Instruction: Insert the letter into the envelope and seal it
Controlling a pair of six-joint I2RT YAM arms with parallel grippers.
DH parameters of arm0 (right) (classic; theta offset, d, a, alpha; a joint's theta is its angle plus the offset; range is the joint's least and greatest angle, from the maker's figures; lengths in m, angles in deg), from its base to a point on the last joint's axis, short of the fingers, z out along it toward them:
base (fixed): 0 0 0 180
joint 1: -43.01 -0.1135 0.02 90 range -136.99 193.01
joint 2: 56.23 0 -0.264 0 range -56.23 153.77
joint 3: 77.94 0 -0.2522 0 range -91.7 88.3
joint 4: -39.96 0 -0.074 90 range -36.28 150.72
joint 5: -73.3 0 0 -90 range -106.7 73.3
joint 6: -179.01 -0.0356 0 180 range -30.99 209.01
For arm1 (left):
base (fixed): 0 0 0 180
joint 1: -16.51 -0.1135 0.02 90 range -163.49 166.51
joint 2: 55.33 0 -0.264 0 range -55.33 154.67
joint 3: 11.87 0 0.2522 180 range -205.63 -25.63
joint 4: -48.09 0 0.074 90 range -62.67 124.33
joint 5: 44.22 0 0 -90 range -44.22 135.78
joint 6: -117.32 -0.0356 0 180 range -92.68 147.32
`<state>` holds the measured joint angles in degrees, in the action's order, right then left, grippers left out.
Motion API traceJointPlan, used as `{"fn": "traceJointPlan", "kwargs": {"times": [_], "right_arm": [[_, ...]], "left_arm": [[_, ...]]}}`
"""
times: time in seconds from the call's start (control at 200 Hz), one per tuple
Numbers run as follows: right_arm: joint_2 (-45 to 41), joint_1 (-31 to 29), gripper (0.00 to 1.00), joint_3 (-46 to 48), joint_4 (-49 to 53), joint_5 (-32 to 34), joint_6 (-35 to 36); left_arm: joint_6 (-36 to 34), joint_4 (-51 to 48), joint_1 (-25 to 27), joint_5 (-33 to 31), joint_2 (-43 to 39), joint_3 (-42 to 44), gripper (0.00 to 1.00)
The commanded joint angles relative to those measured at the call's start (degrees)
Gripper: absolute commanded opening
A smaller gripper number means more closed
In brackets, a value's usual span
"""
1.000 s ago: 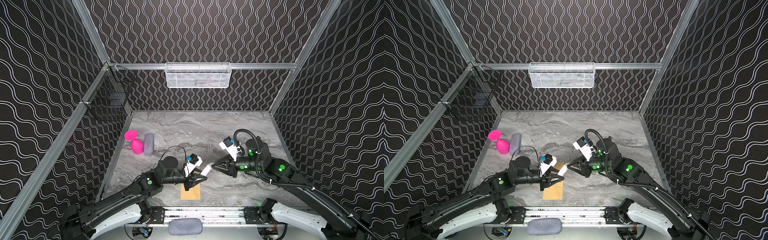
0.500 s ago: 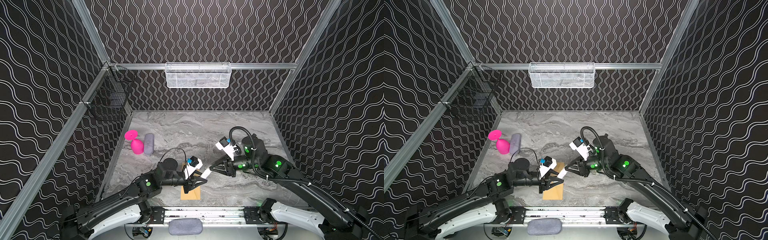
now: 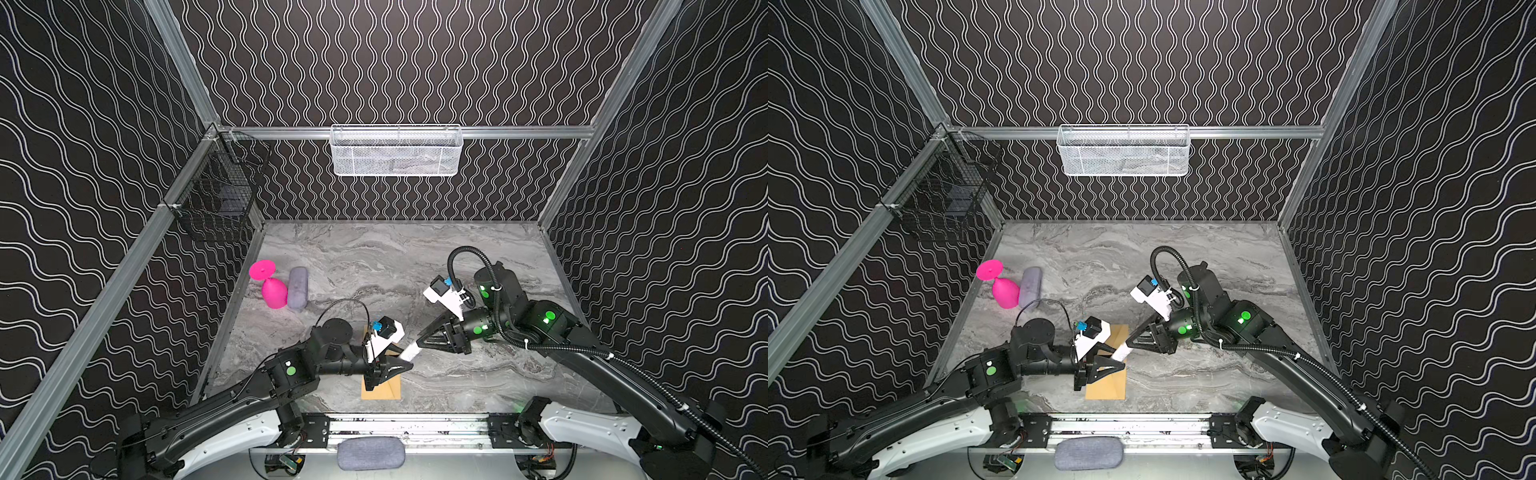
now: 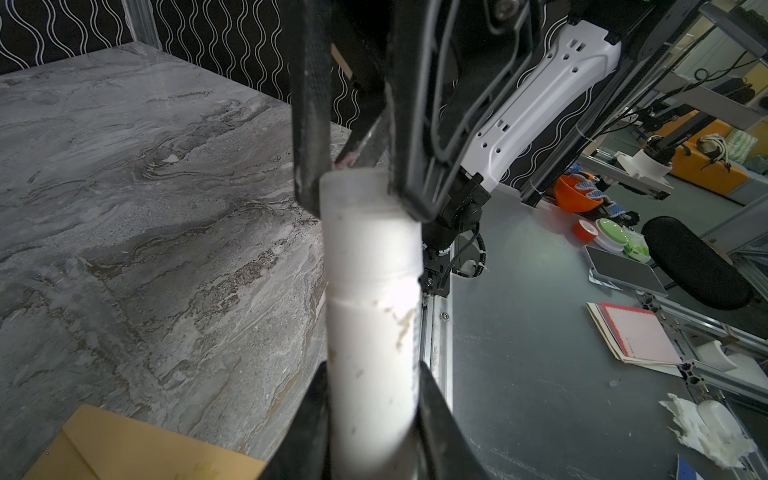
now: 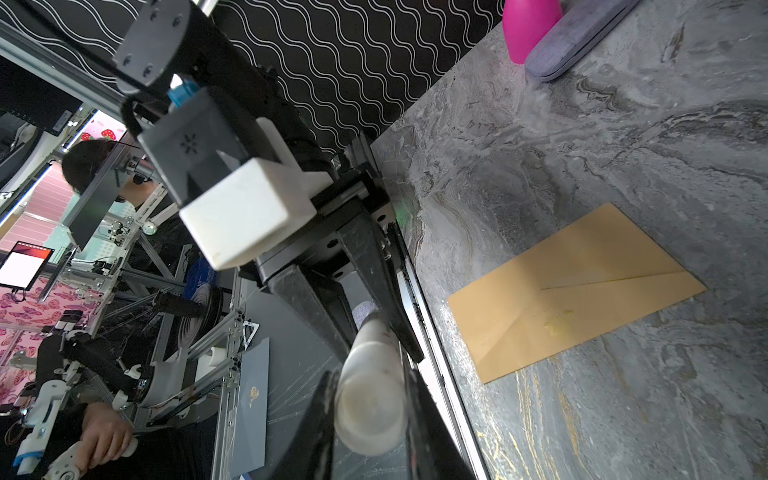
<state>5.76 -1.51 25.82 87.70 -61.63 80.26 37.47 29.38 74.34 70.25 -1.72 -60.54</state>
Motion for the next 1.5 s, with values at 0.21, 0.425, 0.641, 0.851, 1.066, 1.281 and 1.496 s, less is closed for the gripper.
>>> {"fn": "traceJointPlan", "kwargs": {"times": [0.21,0.425,0.641,0.851,1.066,1.281,1.496], "right_arm": [[1.6,-0.5,0.18,-0.6,3.6,-2.4,1.7],[1.6,-2.0,0.19,1.2,2.0,-2.5,0.5],[1.8,-3.8,0.19,2.9,-0.9,-3.2,-0.3],[2.6,-4.8,0.20,5.0,-4.4,-3.5,-1.4],[2.9,-5.2,0.20,6.8,-5.8,-3.2,-2.3],[2.2,-5.2,0.25,5.7,-4.6,-1.4,-1.6],[1.5,-5.1,0.51,-0.1,0.2,1.7,3.0]], "left_arm": [[-2.2,7.6,0.4,0.9,0.8,-1.8,0.00],[-2.3,7.7,0.3,-1.1,0.9,-2.2,0.00],[-2.3,8.0,0.3,-1.2,1.2,-2.4,0.00],[-2.3,8.3,0.3,-1.8,0.9,-2.2,0.00],[-2.4,7.9,0.3,-3.3,-0.1,-1.2,0.00],[-2.3,6.6,0.1,-3.7,-0.3,-0.4,0.00],[-1.0,6.1,0.2,-4.1,-2.0,2.0,0.00]]}}
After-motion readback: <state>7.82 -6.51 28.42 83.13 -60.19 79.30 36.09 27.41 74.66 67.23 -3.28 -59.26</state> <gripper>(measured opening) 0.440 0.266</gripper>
